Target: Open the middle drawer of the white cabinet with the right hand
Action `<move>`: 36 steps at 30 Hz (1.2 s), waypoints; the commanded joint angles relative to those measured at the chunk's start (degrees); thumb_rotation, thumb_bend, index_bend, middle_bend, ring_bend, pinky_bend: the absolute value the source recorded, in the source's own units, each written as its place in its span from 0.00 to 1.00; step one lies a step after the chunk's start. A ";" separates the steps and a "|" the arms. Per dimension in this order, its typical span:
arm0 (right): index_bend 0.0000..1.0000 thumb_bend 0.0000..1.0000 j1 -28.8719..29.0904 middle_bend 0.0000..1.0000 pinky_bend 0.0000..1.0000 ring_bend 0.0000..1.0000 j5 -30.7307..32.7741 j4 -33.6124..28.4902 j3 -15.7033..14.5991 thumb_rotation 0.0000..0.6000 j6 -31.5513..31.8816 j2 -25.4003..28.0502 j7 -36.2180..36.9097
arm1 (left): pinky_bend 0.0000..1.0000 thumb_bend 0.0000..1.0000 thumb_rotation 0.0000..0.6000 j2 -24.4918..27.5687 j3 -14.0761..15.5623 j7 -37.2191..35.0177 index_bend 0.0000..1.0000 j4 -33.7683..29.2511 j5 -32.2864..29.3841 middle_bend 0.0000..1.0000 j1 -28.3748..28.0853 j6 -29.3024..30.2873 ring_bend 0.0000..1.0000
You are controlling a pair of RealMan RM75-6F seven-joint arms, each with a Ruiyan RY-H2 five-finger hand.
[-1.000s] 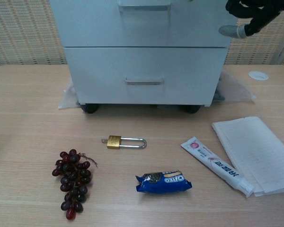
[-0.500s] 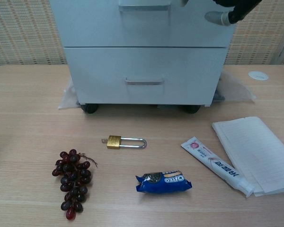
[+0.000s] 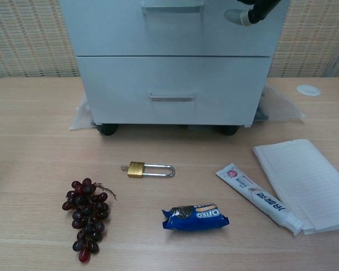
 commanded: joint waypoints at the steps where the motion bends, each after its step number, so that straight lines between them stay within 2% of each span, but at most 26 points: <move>1: 0.25 0.39 0.97 0.88 0.84 0.88 0.89 0.72 -0.11 1.00 -0.04 -0.72 -0.26 | 0.10 0.33 1.00 0.02 -0.01 -0.04 0.02 0.02 -0.05 0.00 -0.02 -0.07 0.00; 14: 0.25 0.39 5.04 0.88 0.84 0.88 4.40 4.30 -1.41 1.00 -0.52 -3.52 -1.45 | 0.10 0.33 1.00 -0.04 -0.02 -0.41 0.03 0.38 -0.18 0.00 0.12 0.05 0.00; 23: 0.25 0.39 6.14 0.88 0.84 0.88 5.11 4.86 -2.61 1.00 -0.43 -3.64 -1.27 | 0.10 0.33 1.00 -0.08 0.00 -0.51 0.03 0.53 -0.32 0.00 0.13 -0.10 0.00; 36: 0.25 0.39 4.99 0.88 0.84 0.88 2.07 1.16 -5.60 1.00 1.88 -1.64 -1.81 | 0.10 0.33 1.00 -0.10 -0.04 -0.33 0.02 0.34 -0.11 0.00 -0.01 -0.15 0.00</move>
